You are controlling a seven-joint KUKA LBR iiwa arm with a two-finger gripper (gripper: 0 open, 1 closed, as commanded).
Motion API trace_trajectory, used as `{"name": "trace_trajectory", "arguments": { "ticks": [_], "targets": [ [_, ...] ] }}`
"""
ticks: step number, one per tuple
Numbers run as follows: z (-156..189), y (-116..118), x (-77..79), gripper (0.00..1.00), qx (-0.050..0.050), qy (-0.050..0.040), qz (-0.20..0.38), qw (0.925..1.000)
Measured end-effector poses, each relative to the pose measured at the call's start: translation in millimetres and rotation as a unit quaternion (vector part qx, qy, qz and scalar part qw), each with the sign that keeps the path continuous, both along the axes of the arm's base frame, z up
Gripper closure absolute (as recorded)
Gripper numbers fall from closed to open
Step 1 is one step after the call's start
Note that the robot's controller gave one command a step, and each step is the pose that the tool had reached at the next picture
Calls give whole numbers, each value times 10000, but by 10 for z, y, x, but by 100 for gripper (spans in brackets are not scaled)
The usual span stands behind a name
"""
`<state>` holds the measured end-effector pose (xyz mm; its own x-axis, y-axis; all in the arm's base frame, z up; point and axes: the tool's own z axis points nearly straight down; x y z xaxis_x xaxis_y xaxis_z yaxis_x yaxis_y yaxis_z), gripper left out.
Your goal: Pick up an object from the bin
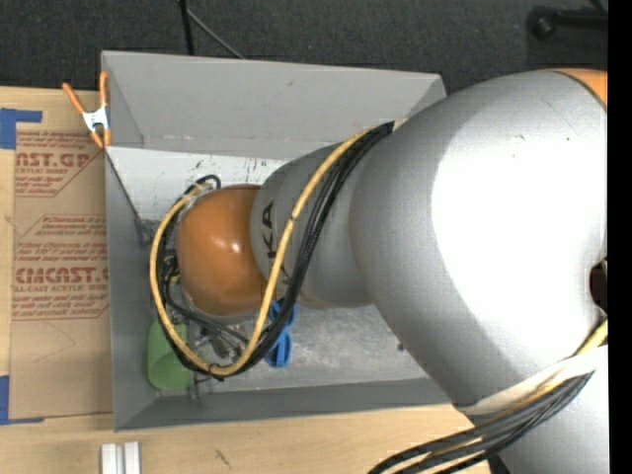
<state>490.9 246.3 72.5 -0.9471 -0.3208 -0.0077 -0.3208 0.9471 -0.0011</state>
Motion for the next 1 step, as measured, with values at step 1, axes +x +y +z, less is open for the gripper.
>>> {"name": "trace_trajectory", "arguments": {
  "ticks": [1],
  "targets": [
    [913,15,17,100,13,-2,4,10000]
  ]
}}
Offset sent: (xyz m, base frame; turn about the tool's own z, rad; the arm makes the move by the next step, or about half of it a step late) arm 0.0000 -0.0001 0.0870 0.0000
